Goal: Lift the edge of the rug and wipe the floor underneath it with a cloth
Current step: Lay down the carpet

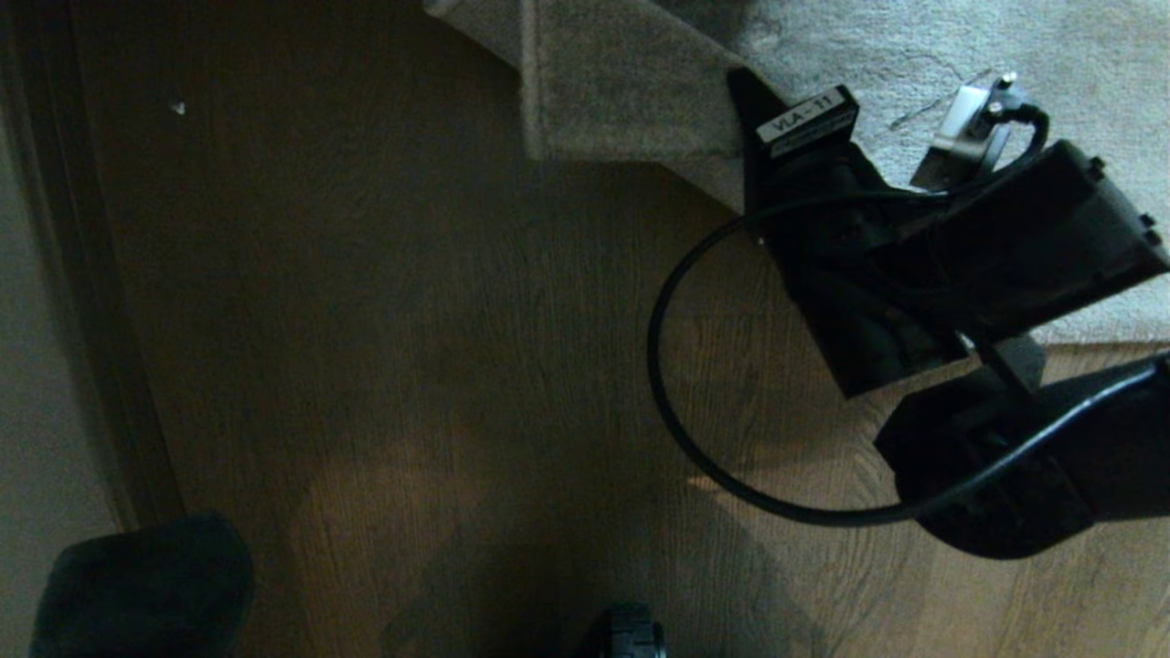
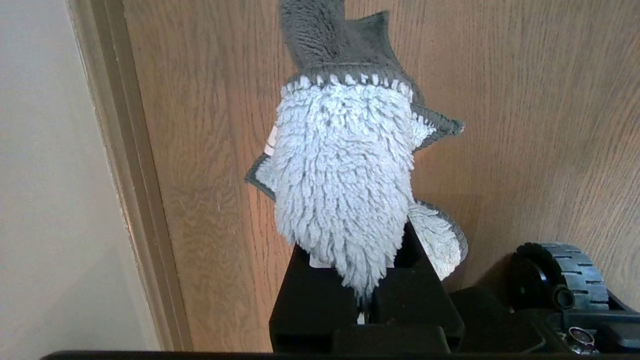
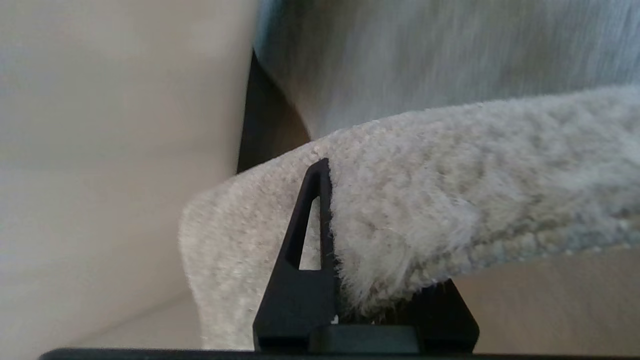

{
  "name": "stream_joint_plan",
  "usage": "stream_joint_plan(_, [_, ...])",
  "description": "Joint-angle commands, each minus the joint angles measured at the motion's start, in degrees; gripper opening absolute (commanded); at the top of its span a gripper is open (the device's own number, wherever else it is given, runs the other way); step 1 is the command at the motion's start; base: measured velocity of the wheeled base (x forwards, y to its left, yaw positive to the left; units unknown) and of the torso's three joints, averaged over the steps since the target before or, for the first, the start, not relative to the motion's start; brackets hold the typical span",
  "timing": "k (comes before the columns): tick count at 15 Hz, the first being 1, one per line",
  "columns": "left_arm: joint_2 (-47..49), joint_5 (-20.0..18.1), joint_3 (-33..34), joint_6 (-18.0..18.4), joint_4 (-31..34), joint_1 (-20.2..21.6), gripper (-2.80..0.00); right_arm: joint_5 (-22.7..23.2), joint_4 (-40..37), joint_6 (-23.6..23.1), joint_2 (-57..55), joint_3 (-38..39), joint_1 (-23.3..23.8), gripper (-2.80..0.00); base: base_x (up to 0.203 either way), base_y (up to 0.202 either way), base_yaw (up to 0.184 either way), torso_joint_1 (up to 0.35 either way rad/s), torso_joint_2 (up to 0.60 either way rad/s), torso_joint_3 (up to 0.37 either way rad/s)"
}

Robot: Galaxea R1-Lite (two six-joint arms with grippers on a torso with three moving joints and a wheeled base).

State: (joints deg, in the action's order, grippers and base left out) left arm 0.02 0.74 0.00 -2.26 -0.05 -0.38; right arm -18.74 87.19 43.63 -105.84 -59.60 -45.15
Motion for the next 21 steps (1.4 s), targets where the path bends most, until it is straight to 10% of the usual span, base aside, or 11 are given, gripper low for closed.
stream_joint_plan(1, [0.0,0.0,0.0,0.0,0.0,0.0,-2.80,0.0,2.8,0.3,-0.9,1.7,-2.2,-2.80,0.000,0.000,0.000,0.000,0.00,0.000])
stream_joint_plan(20, [0.0,0.0,0.0,-0.1,0.0,0.0,-2.80,-0.2,2.8,3.4,0.5,8.6,-6.9,-2.80,0.000,0.000,0.000,0.000,0.00,0.000])
stream_joint_plan(21, [0.0,0.0,0.0,-0.1,0.0,0.0,-2.80,-0.2,2.8,3.4,0.5,8.6,-6.9,-0.87,0.000,0.000,0.000,0.000,0.00,0.000])
